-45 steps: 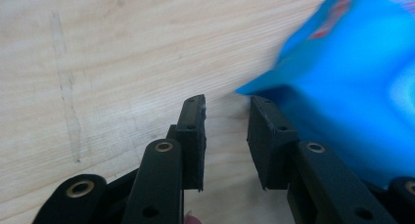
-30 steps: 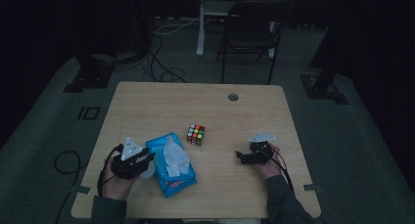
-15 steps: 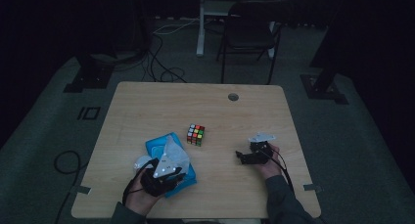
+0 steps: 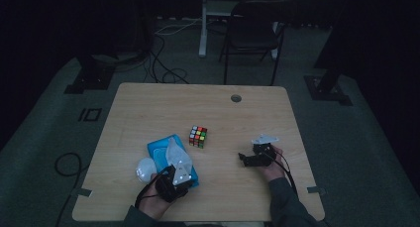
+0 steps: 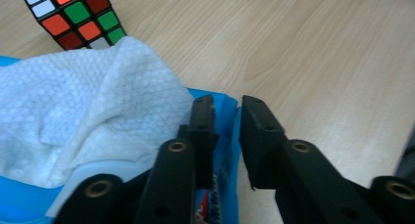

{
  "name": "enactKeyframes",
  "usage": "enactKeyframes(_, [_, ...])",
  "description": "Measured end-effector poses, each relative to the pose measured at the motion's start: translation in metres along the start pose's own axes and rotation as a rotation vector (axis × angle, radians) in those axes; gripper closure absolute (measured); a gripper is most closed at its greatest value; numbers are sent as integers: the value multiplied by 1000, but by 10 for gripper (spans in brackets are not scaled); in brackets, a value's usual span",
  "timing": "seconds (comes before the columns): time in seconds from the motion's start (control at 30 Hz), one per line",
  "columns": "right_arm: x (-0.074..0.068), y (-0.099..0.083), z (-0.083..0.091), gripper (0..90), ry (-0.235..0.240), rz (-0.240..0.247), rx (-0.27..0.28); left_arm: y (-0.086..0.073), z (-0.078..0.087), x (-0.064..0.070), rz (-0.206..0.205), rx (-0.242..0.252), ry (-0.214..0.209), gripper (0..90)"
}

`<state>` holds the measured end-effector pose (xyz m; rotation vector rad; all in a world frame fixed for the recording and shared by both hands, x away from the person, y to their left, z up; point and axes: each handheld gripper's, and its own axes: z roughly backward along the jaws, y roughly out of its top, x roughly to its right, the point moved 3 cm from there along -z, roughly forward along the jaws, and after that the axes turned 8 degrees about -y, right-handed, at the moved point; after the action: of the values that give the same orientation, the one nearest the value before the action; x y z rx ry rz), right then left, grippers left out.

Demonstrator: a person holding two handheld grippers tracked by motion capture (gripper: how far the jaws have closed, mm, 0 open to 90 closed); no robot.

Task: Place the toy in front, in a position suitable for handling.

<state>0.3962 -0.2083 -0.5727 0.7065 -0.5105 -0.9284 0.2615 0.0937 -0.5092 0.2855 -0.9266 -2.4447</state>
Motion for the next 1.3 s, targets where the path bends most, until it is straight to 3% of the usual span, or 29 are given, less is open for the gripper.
enactKeyframes(0.1, [0, 0, 0, 163, 0, 0, 0, -1, 1, -1, -4, 5, 27, 899])
enactKeyframes(0.3, [0, 0, 0, 163, 0, 0, 0, -9, 8, -8, 1, -22, 75, 900])
enactKeyframes(0.5, [0, 0, 0, 163, 0, 1, 0, -22, 19, -27, 56, -33, 134, 899])
enactKeyframes(0.83, [0, 0, 0, 163, 0, 1, 0, -43, 39, -62, 137, -56, 268, 808])
enactKeyframes(1.0, [0, 0, 0, 163, 0, 1, 0, -57, 49, -76, 193, -27, 310, 769])
enactKeyframes(1.17, [0, 0, 0, 163, 0, 1, 0, -64, 58, -89, 232, -36, 398, 728])
enactKeyframes(1.23, [0, 0, 0, 163, 0, 2, 0, -65, 60, -89, 240, -36, 407, 717])
enactKeyframes(1.3, [0, 0, 0, 163, -1, 1, -1, -64, 67, -87, 263, 11, 383, 707])
